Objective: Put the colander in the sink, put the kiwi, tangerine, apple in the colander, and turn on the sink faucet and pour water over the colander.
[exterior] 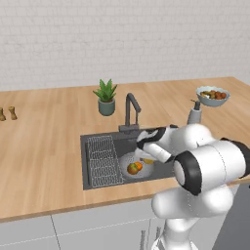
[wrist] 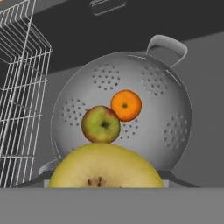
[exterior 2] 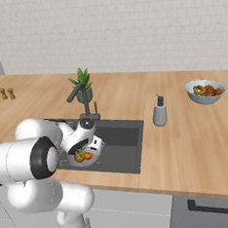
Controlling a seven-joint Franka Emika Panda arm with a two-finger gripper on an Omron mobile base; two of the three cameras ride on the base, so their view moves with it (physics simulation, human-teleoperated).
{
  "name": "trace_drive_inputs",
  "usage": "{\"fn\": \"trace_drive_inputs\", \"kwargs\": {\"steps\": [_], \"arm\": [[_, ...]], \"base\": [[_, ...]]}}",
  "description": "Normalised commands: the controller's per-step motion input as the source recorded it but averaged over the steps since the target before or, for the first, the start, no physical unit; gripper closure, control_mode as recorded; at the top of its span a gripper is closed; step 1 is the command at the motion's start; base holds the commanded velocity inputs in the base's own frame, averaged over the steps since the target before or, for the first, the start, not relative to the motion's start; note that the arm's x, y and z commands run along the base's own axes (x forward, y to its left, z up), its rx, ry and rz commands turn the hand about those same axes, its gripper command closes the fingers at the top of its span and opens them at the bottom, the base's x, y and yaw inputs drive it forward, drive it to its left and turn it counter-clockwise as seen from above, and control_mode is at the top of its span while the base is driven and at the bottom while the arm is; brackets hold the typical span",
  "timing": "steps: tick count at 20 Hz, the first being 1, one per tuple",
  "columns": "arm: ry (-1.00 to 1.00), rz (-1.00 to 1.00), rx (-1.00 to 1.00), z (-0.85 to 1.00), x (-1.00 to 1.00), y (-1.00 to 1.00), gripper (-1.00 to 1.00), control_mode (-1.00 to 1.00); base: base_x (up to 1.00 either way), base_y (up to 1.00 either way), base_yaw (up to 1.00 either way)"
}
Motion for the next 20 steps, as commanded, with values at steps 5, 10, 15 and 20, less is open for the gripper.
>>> {"fn": "trace_drive_inputs", "kwargs": {"steps": [5,10,15,20], "arm": [[0.11,0.0,0.0,-0.11,0.47,-0.01,1.0,-1.0],[0.04,0.0,0.0,-0.32,0.36,0.0,1.0,-1.0],[0.0,0.0,0.0,-0.49,0.21,0.0,1.0,-1.0],[0.0,0.0,0.0,-0.42,0.11,0.0,1.0,-1.0]], "base": [[0.0,0.0,0.0],[0.0,0.0,0.0],[0.0,0.0,0.0],[0.0,0.0,0.0]]}}
